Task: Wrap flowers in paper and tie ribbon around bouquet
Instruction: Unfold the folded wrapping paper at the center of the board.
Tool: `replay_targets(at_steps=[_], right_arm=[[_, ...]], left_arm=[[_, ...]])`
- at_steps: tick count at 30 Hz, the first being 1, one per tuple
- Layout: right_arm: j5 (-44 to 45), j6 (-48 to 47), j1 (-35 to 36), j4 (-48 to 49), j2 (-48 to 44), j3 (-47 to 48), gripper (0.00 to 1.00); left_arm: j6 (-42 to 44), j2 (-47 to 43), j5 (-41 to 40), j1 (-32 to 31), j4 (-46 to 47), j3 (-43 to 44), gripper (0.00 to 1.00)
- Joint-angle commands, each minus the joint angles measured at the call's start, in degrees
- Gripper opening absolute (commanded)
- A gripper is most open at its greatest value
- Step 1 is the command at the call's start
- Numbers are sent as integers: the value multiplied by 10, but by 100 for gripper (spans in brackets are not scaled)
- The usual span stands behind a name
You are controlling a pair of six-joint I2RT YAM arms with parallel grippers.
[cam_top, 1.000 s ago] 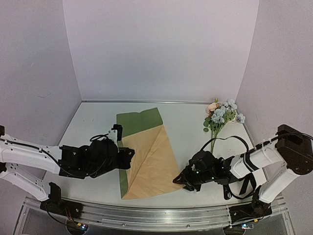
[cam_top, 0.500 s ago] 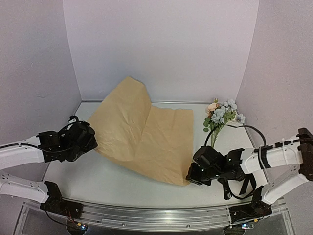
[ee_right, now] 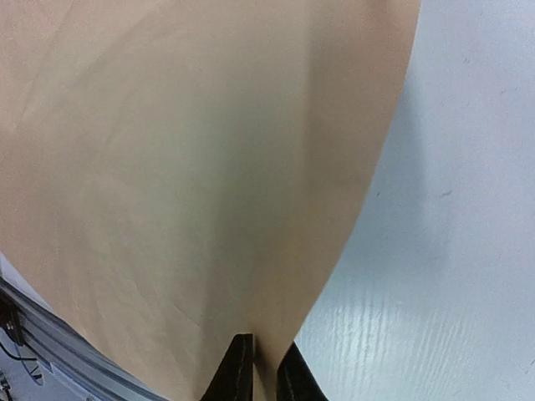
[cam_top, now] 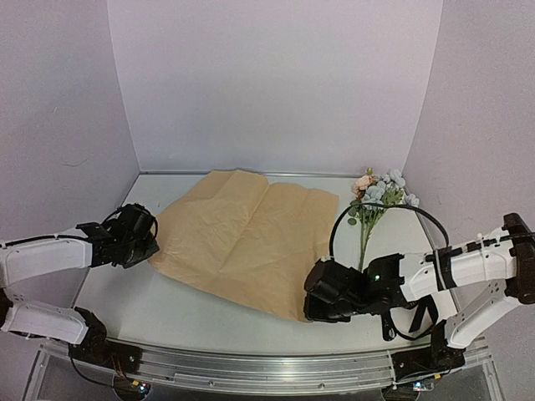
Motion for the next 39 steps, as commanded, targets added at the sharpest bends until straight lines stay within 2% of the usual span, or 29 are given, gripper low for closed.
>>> replay_targets(at_steps=[1,4,7,10,13,18,21,23,26,28,31,36,39], right_arm=[[20,-27,46,-31,27,71,31],[16,-49,50,-40,30,80,52],[31,-85,44,-49,3,57,68],[16,-135,17,-97,-34,47,79],[-66,-160,-49,-124,-68,27,82],[-123,-207,-158,-184,-137,6,88],[-150,-229,-202,-189,-151,7,91],[-175,-239,-228,-181,-146,14,92],[-212,-241,-265,-166,-122,35,93],[-241,-230,-287,-146,-97,48,93],[-268,-217,-310,-116,-59,67,93],[-297,-192,-337,-69,6,93,93],[-304,-165,-346,-9,50,95,87]], left_arm=[[123,51,102,103,104,-4,0],[193,93,175,165,142,14,0],[238,132,244,215,165,32,0],[270,176,296,255,164,66,1],[269,220,323,288,157,103,4],[287,257,304,293,126,186,24],[281,263,271,293,92,239,42],[276,253,261,282,78,255,51],[282,239,223,228,48,274,62],[278,240,206,185,27,284,65],[257,241,191,132,7,282,68],[226,251,253,66,58,244,67],[220,278,278,25,81,244,63]])
